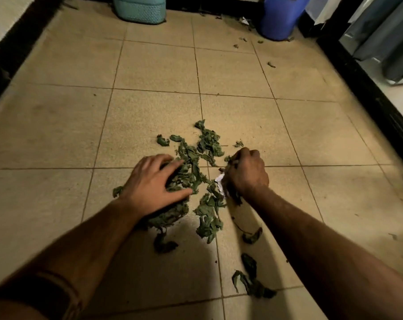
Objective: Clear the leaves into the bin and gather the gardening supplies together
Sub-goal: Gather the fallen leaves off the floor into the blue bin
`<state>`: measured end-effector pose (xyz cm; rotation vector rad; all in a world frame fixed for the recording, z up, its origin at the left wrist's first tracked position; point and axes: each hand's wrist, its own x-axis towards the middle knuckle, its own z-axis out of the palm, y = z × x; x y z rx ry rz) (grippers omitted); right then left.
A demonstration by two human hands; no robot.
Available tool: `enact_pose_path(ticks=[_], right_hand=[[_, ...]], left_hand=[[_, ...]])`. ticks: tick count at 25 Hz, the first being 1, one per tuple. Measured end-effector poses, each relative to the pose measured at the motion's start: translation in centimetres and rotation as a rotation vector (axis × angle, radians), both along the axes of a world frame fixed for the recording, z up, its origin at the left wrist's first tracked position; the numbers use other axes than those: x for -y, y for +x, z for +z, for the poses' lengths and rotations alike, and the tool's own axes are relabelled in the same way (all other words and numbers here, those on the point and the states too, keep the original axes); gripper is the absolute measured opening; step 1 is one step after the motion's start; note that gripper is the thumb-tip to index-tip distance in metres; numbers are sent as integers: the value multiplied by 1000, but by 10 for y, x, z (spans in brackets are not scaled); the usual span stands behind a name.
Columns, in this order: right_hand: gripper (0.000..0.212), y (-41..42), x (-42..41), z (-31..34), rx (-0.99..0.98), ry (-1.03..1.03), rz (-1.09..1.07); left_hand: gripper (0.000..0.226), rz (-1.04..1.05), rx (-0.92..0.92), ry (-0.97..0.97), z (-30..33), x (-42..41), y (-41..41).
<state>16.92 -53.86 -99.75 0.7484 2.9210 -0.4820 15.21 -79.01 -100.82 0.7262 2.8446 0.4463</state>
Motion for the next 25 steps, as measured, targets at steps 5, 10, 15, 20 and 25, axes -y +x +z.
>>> enact_pose_path(ticks=[5, 10, 15, 20, 25], right_hand=[[63, -6, 19, 9, 221, -330, 192], [48, 31, 31, 5, 127, 56, 323], [51, 74, 5, 20, 220, 45, 322], [86, 112, -31, 30, 804, 82, 148], [41, 145, -4, 10, 995, 47, 355]], left_hand=[[114, -50, 349, -215, 2, -51, -3], [85, -78, 57, -223, -3, -40, 16], [150, 186, 248, -216, -1, 0, 34], [178, 435, 491, -436, -2, 49, 60], [131, 390, 684, -283, 7, 43, 64]])
